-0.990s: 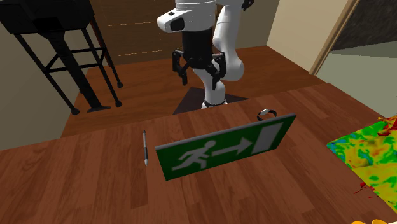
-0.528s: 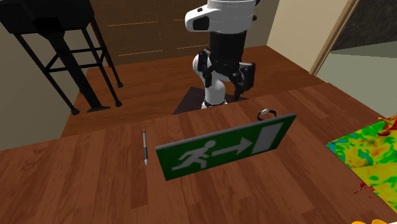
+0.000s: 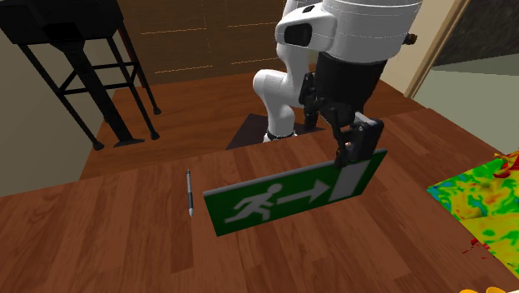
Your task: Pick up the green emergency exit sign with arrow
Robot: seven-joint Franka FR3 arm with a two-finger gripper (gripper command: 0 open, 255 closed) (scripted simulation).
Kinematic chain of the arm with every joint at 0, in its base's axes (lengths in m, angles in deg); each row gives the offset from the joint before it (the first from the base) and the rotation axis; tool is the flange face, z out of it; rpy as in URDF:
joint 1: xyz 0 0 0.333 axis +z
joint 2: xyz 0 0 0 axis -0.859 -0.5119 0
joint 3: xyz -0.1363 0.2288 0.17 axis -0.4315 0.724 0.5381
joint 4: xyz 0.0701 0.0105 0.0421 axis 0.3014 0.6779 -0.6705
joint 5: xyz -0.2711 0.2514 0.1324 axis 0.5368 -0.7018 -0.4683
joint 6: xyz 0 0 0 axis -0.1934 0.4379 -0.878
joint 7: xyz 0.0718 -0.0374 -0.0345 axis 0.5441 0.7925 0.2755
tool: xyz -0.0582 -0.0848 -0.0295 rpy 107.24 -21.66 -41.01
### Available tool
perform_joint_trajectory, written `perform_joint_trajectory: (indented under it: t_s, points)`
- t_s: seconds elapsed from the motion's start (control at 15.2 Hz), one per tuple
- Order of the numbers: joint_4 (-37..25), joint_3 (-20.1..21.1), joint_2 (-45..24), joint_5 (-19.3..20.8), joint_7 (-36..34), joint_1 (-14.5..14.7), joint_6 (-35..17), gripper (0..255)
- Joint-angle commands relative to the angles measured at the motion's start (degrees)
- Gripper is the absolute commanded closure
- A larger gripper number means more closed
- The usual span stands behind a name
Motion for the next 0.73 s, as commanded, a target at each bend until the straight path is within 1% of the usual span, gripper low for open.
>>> perform_joint_trajectory:
  t_s: [0.0,0.4,0.53,0.59,0.66]
  points:
    - [-1.15,1.33,-2.30,0.48,-4.87,-0.54,-0.60,0]
    - [4.37,1.39,-1.34,0.02,-4.44,-0.29,-5.23,0]
    - [4.87,1.41,-1.27,-0.02,-4.41,-0.27,-5.68,0]
    - [4.78,1.44,-1.32,0.00,-4.47,-0.26,-5.62,255]
    - [4.77,1.44,-1.33,0.01,-4.46,-0.26,-5.63,255]
